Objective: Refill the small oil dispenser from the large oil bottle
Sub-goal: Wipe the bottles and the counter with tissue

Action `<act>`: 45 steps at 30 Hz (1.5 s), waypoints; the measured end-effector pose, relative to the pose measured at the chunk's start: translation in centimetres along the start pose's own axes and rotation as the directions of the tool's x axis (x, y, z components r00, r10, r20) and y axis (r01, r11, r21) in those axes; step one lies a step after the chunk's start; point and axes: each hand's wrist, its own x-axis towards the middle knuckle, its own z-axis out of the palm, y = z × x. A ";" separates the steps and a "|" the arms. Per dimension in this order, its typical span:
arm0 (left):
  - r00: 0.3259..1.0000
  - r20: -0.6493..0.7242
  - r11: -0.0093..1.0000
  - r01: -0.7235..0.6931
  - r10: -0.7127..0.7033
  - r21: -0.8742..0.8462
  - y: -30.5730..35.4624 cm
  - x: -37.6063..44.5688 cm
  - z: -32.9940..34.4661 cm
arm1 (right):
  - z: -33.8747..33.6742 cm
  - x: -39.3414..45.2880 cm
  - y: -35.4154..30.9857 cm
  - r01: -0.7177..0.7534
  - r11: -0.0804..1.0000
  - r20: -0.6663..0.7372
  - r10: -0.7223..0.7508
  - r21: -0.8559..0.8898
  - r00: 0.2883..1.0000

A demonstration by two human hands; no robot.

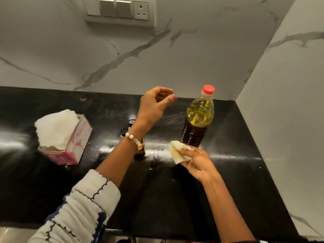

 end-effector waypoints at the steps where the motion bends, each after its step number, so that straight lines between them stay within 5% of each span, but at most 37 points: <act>1: 0.997 -0.071 1.000 0.009 -0.008 0.008 -0.5 -0.5 -1.7 | 1.0 0.3 0.4 0.016 1.000 0.018 -0.015 -0.022 1.000; 5: 0.952 -0.296 0.997 0.083 -0.081 -0.004 -3.2 -1.9 -7.1 | 5.2 0.9 1.1 0.113 0.985 0.036 -0.109 -0.131 0.993; 9: 0.934 -0.322 0.986 0.166 -0.157 0.000 -5.9 -2.9 -10.4 | 9.2 2.0 1.6 0.293 0.929 -0.027 -0.306 -0.228 0.952; 12: 0.964 -0.188 0.972 0.210 -0.188 0.106 -8.1 -3.7 -11.7 | 11.6 3.2 2.2 0.520 0.712 0.008 -0.586 -0.471 0.810; 14: 0.978 -0.066 0.966 0.205 -0.197 0.157 -9.3 -4.3 -11.8 | 12.7 3.5 2.8 0.611 0.502 0.152 -0.684 -0.612 0.714; 18: 0.982 0.038 0.946 0.167 -0.185 0.278 -11.1 -5.0 -11.1 | 13.3 3.8 5.7 0.636 0.180 0.388 -0.660 -0.750 0.644; 27: 0.995 0.014 0.940 0.085 -0.095 0.330 -11.3 -4.4 -10.7 | 11.5 4.1 9.3 0.606 -0.171 0.562 -0.622 -0.777 0.545; 38: 0.995 0.017 0.931 0.088 -0.100 0.354 -11.4 -4.4 -10.6 | 10.4 3.8 8.4 0.480 -0.366 0.599 -0.579 -0.797 0.553; 45: 0.993 0.037 0.924 0.092 -0.114 0.372 -11.4 -4.2 -10.9 | 12.3 5.7 6.1 0.515 -0.304 0.590 -0.541 -0.802 0.599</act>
